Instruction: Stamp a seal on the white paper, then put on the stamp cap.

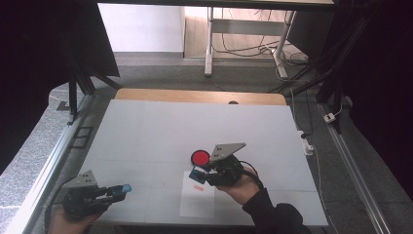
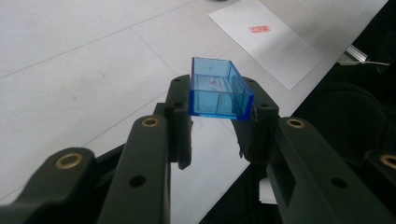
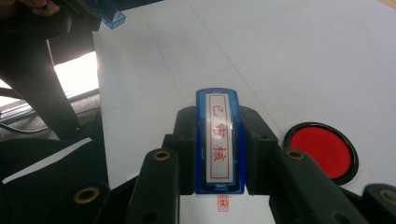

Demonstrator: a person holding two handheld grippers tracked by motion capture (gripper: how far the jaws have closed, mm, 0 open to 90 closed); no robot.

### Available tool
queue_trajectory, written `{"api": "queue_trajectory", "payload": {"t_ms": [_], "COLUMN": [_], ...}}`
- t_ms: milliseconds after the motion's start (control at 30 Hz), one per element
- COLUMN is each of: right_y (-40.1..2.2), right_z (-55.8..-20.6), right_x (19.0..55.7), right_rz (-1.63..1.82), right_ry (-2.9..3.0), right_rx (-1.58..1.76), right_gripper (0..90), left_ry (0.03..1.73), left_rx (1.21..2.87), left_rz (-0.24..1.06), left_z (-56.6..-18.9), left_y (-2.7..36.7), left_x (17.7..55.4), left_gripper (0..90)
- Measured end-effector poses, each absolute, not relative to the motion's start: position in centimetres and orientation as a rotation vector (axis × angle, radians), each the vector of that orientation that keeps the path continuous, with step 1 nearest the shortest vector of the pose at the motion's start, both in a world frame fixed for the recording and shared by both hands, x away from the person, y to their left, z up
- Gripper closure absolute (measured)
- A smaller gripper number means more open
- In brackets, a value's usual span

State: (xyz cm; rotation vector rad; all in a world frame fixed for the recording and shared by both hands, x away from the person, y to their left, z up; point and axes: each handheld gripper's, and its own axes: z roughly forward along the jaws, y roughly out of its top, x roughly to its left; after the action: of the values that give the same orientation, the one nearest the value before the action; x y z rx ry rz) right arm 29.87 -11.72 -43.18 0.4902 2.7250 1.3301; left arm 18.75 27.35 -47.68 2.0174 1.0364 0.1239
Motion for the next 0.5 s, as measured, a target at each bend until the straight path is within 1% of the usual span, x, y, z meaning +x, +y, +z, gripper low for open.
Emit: {"api": "queue_trajectory", "payload": {"t_ms": [167,267,500], "right_y": [-11.86,-11.89,-11.77], "right_z": [-43.05,-42.98,-42.95], "right_x": [29.89,29.9,29.7], "right_rz": [1.343,1.349,1.365], "right_ry": [2.72,2.72,2.722], "right_rx": [0.488,0.489,0.46], "right_gripper": [71.1,71.1,71.1], "left_ry": [1.038,1.038,0.993], "left_rx": [2.019,2.005,2.031], "left_rz": [0.124,0.104,0.08], "left_z": [-47.66,-47.64,-47.36], "left_y": [27.36,27.41,26.54], "left_x": [18.81,18.87,19.42], "left_gripper": [68.6,68.7,68.6]}}
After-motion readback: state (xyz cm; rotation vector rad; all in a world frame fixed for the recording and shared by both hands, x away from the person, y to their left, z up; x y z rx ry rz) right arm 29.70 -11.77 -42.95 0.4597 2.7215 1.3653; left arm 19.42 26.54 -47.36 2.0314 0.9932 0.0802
